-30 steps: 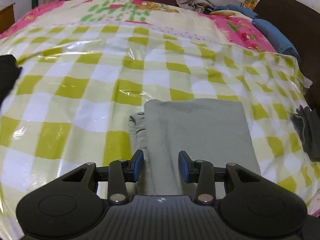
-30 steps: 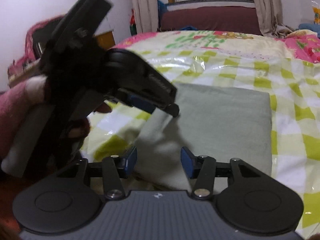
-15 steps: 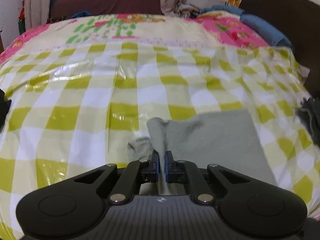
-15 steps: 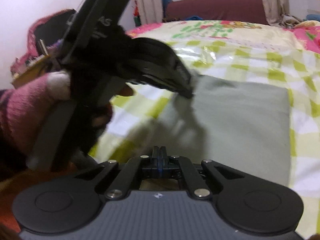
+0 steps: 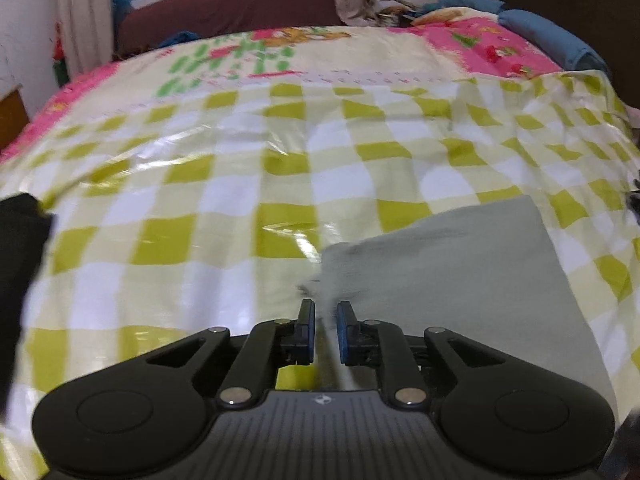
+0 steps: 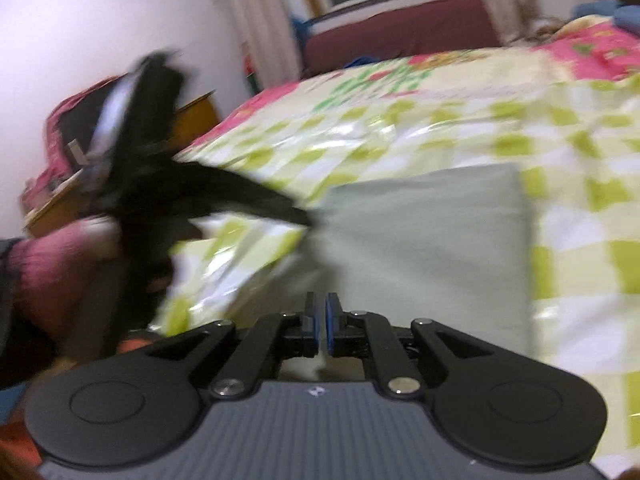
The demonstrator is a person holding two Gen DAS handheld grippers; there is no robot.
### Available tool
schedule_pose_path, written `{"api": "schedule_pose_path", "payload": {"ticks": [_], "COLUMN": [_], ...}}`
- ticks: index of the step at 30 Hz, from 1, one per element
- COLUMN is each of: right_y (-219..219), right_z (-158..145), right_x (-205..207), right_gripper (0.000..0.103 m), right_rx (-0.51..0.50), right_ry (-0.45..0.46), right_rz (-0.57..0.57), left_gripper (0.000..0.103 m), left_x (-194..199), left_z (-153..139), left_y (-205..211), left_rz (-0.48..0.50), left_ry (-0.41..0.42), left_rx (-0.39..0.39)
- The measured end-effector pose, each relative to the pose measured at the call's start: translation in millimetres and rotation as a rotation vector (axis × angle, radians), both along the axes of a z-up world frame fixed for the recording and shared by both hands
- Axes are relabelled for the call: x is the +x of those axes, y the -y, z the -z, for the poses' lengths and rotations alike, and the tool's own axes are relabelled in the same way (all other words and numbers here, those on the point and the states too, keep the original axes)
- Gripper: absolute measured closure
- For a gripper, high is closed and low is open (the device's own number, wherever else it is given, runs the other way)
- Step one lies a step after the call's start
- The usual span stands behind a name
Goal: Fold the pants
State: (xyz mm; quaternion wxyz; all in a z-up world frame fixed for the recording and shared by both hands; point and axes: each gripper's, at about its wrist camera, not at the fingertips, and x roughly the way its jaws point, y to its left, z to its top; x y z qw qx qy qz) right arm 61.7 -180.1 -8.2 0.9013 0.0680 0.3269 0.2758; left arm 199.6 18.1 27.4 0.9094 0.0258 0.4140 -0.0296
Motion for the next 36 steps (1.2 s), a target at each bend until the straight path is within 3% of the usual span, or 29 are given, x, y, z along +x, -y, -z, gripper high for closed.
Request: {"api": "schedule_pose_path", "payload": {"ticks": [3, 6, 8, 10, 12, 15, 18, 20, 22, 25, 28, 30, 33, 36], "right_y": [6.9, 6.3, 8.9, 10.5, 6.4, -3.1, -4.3, -8.1, -18.2, -36.9, -48.9, -53.0, -59.1, -67.5], "right_z": [12.3, 24.5, 18.2, 13.7, 16.3, 17.1, 10.3, 11.5, 14.9, 19.7, 15.2, 9.7, 7.2, 13.9], "right_x": [3.4, 8.1, 5.3, 0.3, 5.2, 10.9, 6.6, 3.6, 1.2, -1.0, -6.7, -8.6, -6.3, 0.7], "right_gripper": [0.089, 0.087, 0.085, 0.081, 0.075, 0.075, 0.074, 0.073, 0.073, 0.069, 0.069, 0.070, 0.070, 0.069], "right_rx": [-0.105, -0.121, -0.085, -0.072, -0.131, -0.155, -0.123, -0.105, -0.138, -0.215, -0.230, -0.217, -0.218, -0.250], "right_ry": [-0.028, -0.102, -0.076, -0.046, -0.055, -0.065, -0.046, -0.069, -0.092, -0.114, -0.106, -0.097, -0.079, -0.104], "right_rz": [0.009, 0.009, 0.011, 0.019, 0.037, 0.055, 0.071, 0.060, 0.041, 0.007, -0.031, -0.036, -0.051, -0.061], "left_gripper": [0.072, 0.070, 0.070, 0.066, 0.059, 0.058, 0.058, 0.058, 0.058, 0.057, 0.057, 0.057, 0.055, 0.054], "left_x": [-14.9, -28.8, -34.8, -38.2, -39.4, -37.9, -47.6, -55.0, -59.5, -59.9, -56.4, -61.5, -73.4, -76.5], "left_z": [-10.8, -3.5, 10.4, 27.6, 33.8, 21.7, 12.7, 10.7, 10.3, 15.1, 21.3, 15.7, 2.0, 0.7], "left_y": [-4.4, 4.0, 15.5, 24.0, 20.6, 7.3, 2.6, 2.3, 5.5, 11.8, 8.6, -2.1, -22.8, -30.4], "left_rz": [-0.045, -0.010, 0.030, 0.064, 0.082, 0.036, -0.002, 0.013, 0.051, 0.104, 0.098, 0.059, -0.012, -0.013], "left_ry": [0.036, 0.022, -0.010, -0.027, -0.002, 0.026, 0.103, 0.132, 0.151, 0.115, 0.064, 0.088, 0.188, 0.208], "left_rx": [0.002, -0.027, 0.012, 0.107, 0.128, 0.062, 0.050, -0.006, -0.008, -0.006, -0.013, -0.065, -0.154, -0.198]}}
